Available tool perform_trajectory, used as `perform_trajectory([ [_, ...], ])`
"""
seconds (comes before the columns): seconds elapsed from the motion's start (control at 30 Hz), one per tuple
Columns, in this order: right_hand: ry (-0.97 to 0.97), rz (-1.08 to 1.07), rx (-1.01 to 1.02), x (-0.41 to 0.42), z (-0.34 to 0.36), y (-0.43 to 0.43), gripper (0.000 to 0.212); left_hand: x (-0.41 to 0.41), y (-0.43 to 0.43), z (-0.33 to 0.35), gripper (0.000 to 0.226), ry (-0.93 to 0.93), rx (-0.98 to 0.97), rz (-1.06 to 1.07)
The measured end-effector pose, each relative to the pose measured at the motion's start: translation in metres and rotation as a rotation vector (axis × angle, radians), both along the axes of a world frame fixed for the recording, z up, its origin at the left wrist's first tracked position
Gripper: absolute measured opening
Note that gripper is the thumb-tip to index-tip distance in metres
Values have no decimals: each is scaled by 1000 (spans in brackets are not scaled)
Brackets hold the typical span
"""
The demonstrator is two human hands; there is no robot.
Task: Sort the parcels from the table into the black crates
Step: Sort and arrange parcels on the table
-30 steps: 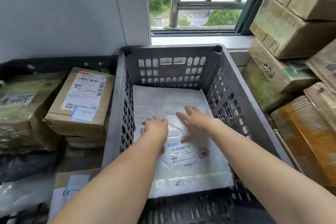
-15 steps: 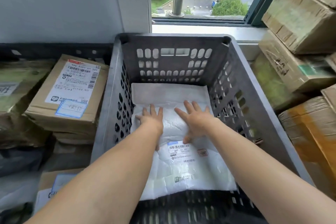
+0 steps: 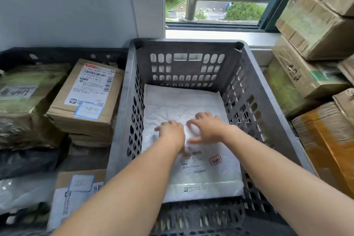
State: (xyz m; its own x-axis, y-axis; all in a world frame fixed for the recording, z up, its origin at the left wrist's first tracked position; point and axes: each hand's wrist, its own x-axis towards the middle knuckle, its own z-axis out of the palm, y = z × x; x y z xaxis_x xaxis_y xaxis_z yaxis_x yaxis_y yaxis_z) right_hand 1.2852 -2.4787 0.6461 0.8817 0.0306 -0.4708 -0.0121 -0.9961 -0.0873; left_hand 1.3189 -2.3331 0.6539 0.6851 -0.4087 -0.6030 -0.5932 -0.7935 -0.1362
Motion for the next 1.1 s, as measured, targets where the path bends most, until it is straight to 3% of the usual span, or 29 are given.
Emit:
perform_trajectory([
  [0.07,-145,-100,27,18,3,-7,66,24,-9,11,87,-17,-98,76],
  [0.23,-21,-207,10,38,-26,-20,108,61,-8,0,124,37,-101,181],
  [0.33,-40,-208,26,37,-49,-29,110,71,-5,-22,128,175,-114,267],
  [0.47,-42,-210,9,41,-61,-29,107,80,-11,-31,127,198,-52,240],
  [0.63,-49,-218,-9,36,-18,-26,95,72,-13,9,125,91,-67,137],
  [0.87,-269,-192,-86,19,93,-22,86,59,16,124,108,-213,-151,-82],
  [1.1,-427,-178,-110,16,176,26,85,46,70,193,103,-421,-225,-71],
])
